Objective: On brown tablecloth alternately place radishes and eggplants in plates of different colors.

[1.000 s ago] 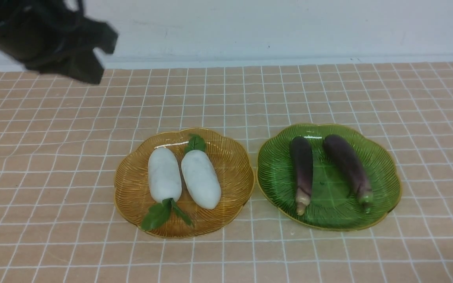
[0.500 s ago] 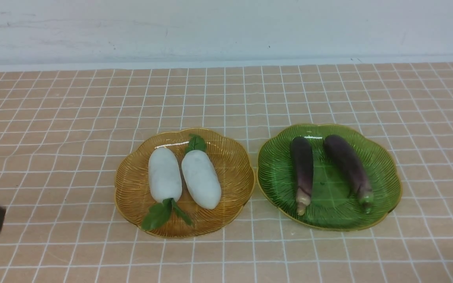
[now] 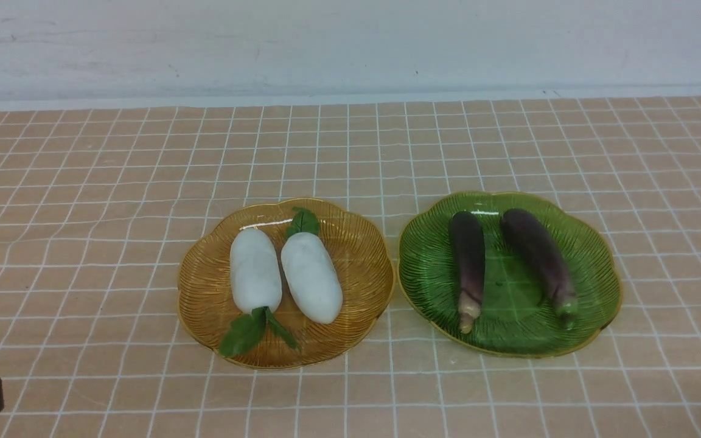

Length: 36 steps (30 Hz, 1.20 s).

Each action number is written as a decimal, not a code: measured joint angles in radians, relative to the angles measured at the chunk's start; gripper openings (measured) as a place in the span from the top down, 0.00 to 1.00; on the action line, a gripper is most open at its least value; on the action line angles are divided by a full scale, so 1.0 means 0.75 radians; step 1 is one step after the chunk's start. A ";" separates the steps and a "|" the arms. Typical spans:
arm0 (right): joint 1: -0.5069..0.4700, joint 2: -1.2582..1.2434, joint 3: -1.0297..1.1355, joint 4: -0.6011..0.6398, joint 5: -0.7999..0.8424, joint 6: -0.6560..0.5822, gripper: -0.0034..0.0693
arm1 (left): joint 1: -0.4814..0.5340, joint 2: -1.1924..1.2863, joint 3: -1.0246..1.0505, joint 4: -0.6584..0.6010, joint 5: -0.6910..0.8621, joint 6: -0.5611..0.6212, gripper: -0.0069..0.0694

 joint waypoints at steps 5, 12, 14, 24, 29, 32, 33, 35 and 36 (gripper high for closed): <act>0.000 0.000 0.000 0.000 0.000 0.000 0.97 | 0.000 0.000 0.000 0.070 0.060 0.045 0.91; 0.000 0.000 0.000 0.000 0.000 0.000 0.97 | 0.002 0.000 0.054 0.103 0.088 0.050 0.91; 0.000 0.000 0.000 0.000 0.000 0.000 0.97 | 0.016 -0.026 0.104 0.100 0.085 0.050 0.91; 0.000 0.000 0.000 0.000 0.000 0.000 0.97 | 0.212 -0.372 0.460 0.186 0.090 0.019 0.91; 0.000 0.000 0.000 0.000 0.001 0.000 0.97 | 0.272 -0.416 0.563 0.188 0.097 0.014 0.91; 0.000 0.000 0.000 0.000 0.001 0.000 0.97 | 0.269 -0.419 0.563 0.185 0.097 0.012 0.91; 0.000 0.000 0.000 0.000 0.001 0.000 0.97 | 0.269 -0.419 0.563 0.185 0.097 0.012 0.91; 0.000 0.000 0.000 0.000 0.001 0.000 0.97 | 0.269 -0.419 0.563 0.185 0.097 0.012 0.91; 0.000 0.000 0.000 0.000 0.001 0.000 0.97 | 0.269 -0.419 0.563 0.185 0.097 0.012 0.91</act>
